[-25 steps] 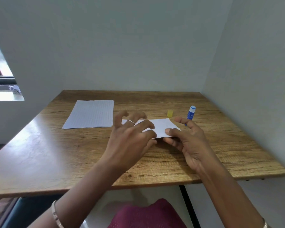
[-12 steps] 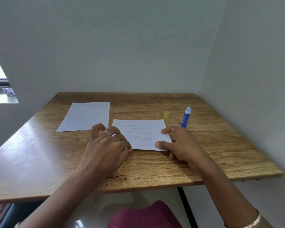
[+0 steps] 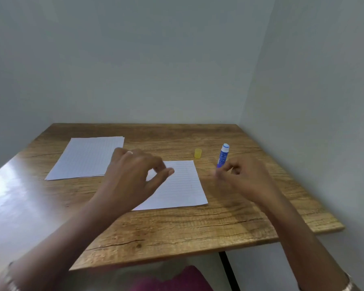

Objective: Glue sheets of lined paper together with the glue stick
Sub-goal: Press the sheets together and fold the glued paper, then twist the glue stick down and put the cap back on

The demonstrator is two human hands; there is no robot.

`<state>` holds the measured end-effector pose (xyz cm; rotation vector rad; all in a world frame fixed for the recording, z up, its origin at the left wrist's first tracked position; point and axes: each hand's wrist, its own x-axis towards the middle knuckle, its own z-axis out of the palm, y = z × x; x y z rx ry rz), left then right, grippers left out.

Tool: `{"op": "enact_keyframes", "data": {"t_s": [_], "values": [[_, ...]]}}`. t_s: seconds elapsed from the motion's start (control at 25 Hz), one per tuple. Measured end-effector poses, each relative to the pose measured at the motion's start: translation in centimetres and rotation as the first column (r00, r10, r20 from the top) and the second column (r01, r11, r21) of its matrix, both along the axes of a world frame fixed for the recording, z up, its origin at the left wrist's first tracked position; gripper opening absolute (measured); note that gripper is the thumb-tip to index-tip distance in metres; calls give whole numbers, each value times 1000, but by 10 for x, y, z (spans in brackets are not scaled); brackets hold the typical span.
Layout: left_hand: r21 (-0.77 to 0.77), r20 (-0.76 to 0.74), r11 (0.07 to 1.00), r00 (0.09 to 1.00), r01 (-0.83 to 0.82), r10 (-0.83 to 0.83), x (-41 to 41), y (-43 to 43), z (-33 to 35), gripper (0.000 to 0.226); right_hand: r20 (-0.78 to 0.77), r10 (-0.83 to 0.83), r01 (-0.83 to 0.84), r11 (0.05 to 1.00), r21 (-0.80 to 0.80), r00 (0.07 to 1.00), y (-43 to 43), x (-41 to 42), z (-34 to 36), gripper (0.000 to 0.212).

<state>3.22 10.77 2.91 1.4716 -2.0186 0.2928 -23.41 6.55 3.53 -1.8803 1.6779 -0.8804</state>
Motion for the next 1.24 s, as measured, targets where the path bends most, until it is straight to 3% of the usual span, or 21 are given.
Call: {"op": "enact_keyframes", "data": {"t_s": [0.08,0.16,0.32,0.56,0.64,0.72,0.84,0.92,1.04,1.16,1.24], "values": [[75,-76,995,996,59,-54,-18,-35,15,33,91,-229,243,951,-189,969,-17,-19,-3,16],[212,-108,973,992,91,-69,-34,-78,16,30,156,-287,316,925,-212,945,-32,-27,-7,17],[394,-97,918,995,50,-12,-54,-147,-7,51,220,-89,84,996,35,971,-60,-32,-20,58],[449,-122,893,992,23,36,-67,-167,-25,62,64,41,-45,997,60,997,-79,-17,-24,70],[446,-150,895,988,29,43,-70,-165,-25,65,49,39,-41,999,32,998,-83,-15,-30,66],[422,-178,906,983,38,42,-71,-161,-26,66,99,18,-17,1000,-9,995,-85,-16,-36,49],[288,-220,954,975,88,-24,-75,-153,-25,62,203,27,-14,998,-68,979,-83,-17,-37,27],[234,-353,953,930,194,-102,-80,-146,-20,59,184,93,-67,987,-144,979,-82,-14,-35,20],[276,-564,899,815,339,-134,-88,-139,-13,46,224,235,-190,960,-206,946,-79,-9,-35,13],[263,-792,817,598,514,-122,-92,-129,-5,25,512,278,-275,958,-83,813,-76,-11,-31,18],[224,-869,803,486,552,-92,-91,-123,-1,22,733,225,-377,925,46,642,-77,-15,-30,27]]}}
